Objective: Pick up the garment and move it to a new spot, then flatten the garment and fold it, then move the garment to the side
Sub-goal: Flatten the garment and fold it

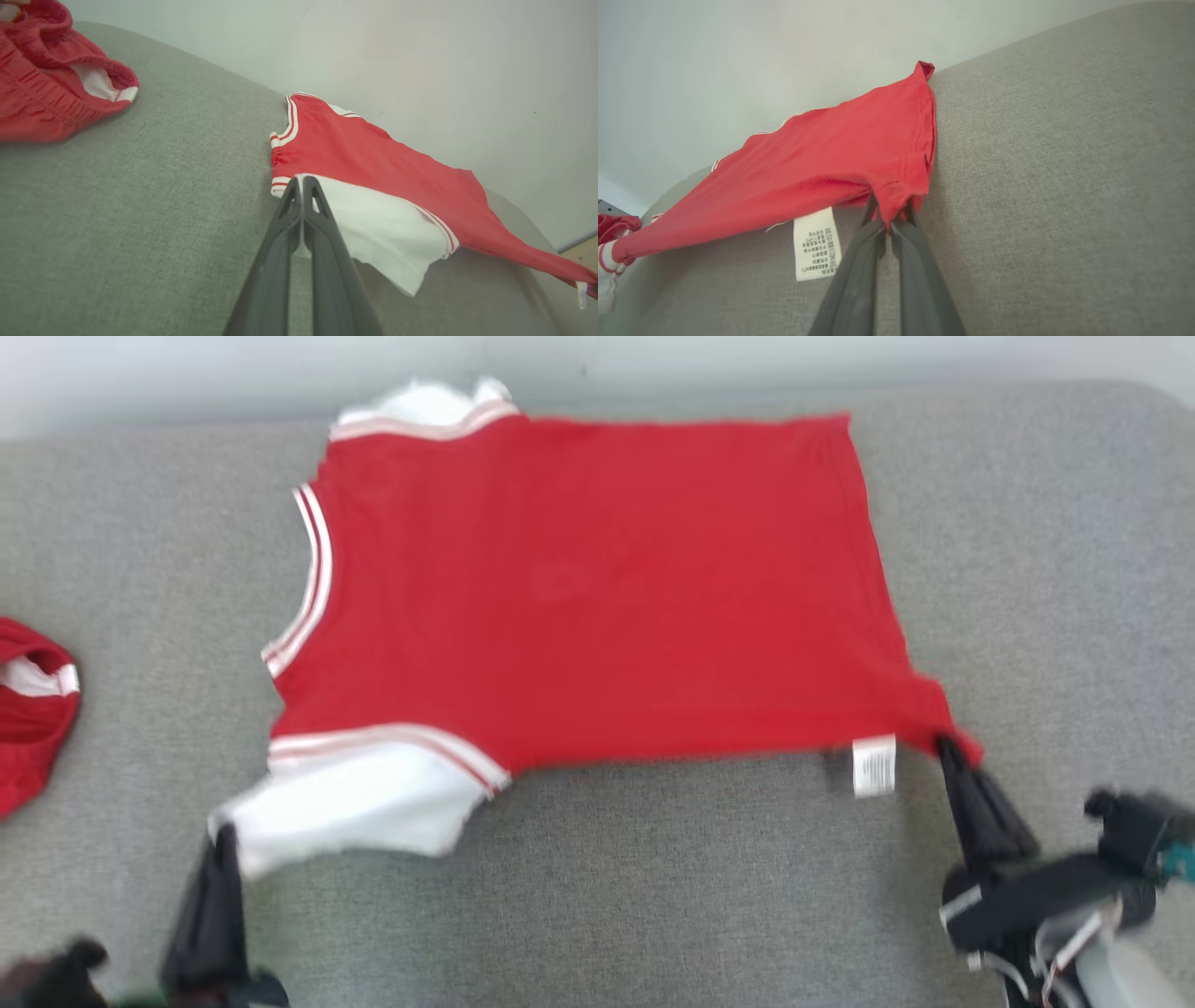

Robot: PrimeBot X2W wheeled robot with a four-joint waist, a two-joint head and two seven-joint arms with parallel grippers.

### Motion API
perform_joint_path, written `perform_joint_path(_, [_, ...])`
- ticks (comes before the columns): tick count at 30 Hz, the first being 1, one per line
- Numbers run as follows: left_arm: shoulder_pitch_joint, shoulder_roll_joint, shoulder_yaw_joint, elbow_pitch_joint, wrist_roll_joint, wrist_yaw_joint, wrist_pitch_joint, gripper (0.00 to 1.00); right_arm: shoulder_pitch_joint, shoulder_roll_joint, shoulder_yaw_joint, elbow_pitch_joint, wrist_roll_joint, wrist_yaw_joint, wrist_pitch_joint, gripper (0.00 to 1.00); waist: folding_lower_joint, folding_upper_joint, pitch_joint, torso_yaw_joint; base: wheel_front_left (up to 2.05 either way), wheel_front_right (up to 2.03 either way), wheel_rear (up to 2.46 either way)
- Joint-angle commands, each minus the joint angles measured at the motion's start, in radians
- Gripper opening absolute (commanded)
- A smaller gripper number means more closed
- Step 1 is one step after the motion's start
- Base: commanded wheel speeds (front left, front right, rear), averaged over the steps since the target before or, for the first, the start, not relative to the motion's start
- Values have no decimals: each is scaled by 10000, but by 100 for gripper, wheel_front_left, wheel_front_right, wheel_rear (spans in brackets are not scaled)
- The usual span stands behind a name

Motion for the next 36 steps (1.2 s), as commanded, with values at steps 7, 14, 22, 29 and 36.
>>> perform_joint_path(7, [1602, -664, 101, 711, 387, -462, -35, 0, 1873, 291, -786, -180, -394, -24, 376, 0, 2, 2, -1031, 213, 0, 0, 0])
perform_joint_path(14, [2381, -886, 127, 974, 515, -616, -35, 0, 2912, 531, -1282, -429, -567, -24, 755, 0, 2, 2, -1373, 262, 0, 0, 0])
perform_joint_path(22, [2108, -896, -184, 916, 825, -749, -13, 0, 3156, 936, -1207, -822, -868, -24, 1206, 0, 2, 2, -1396, 206, 0, 0, 0])
perform_joint_path(29, [869, -519, -524, 835, 1333, -1028, 467, 0, 2313, 912, -739, -786, -725, -24, 1483, 0, 2, 2, -1355, -65, 0, 0, 0])
perform_joint_path(36, [-1020, -20, -486, 1316, 1431, -1380, 1126, 0, 677, 648, -155, 160, -261, -24, 1718, 0, 2, 2, -1117, -313, 0, 0, 0])
